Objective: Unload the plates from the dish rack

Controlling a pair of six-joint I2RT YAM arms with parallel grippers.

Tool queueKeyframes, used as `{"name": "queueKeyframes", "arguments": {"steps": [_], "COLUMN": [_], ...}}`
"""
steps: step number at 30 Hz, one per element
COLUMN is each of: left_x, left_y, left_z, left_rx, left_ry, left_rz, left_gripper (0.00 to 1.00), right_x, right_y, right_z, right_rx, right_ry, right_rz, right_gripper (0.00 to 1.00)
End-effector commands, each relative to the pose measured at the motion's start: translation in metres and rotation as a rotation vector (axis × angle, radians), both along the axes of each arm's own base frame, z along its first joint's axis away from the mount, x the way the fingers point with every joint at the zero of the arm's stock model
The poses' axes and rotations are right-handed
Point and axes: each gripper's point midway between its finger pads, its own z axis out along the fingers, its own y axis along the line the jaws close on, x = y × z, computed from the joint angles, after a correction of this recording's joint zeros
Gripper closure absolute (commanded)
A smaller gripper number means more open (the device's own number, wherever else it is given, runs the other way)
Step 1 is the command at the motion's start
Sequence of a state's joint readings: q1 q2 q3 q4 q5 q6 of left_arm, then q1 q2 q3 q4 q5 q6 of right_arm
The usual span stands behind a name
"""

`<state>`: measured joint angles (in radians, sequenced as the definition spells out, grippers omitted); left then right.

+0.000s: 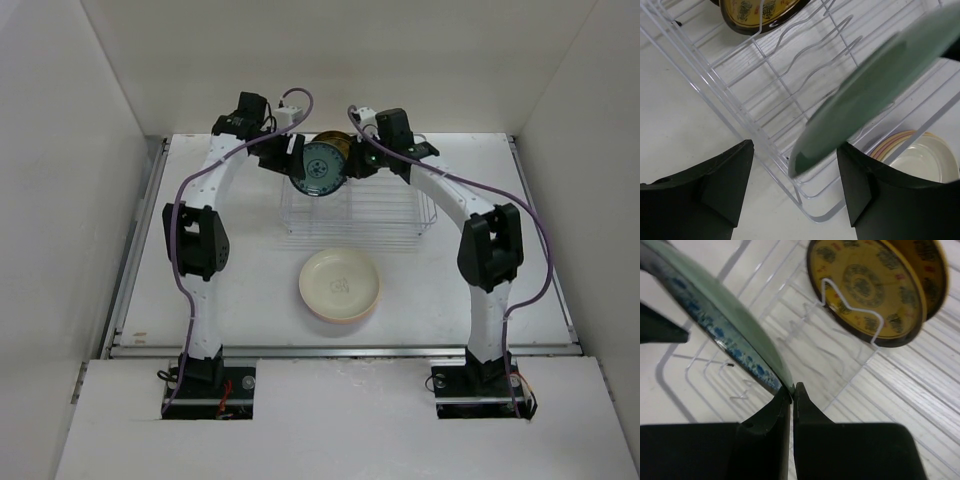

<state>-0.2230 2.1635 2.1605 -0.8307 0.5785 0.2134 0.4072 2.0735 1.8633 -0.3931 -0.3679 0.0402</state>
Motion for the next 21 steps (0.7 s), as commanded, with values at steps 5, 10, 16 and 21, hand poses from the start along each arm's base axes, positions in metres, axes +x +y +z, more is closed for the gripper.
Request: {"name": "queueKeyframes", "arguments": {"steps": [5,10,16,21], "left_x": [0.021,0.016,-0.003,0.000], "left_y": [-0.001,-0.009,-0.009,0.026], "left_z": [0.035,0.046,0.053,0.071], "left_rx": [-0.011,-0.063,-0.110,-0.207], "left_ry": [-0.131,-0.127,-0.058,0.012], "left_rz": [0.041,0.010,-0.005,0.131], "left_gripper": [0.35,0.54,1.00,1.00], "right_x": [-0.033,-0.038,-0.038,-0.030], "right_y": [0.032,0.036,0.039,0.042], "right_z": [0.060,0.065,0.068,0.065], "right_rx": [0.113,0.135,0.145,0.135], "right_ry": [-0.067,-0.067,-0.064,-0.050], "right_rz": [0.148,0.183,0.200,0.191], "right_gripper": [1.00,1.00,1.00,0.43]}}
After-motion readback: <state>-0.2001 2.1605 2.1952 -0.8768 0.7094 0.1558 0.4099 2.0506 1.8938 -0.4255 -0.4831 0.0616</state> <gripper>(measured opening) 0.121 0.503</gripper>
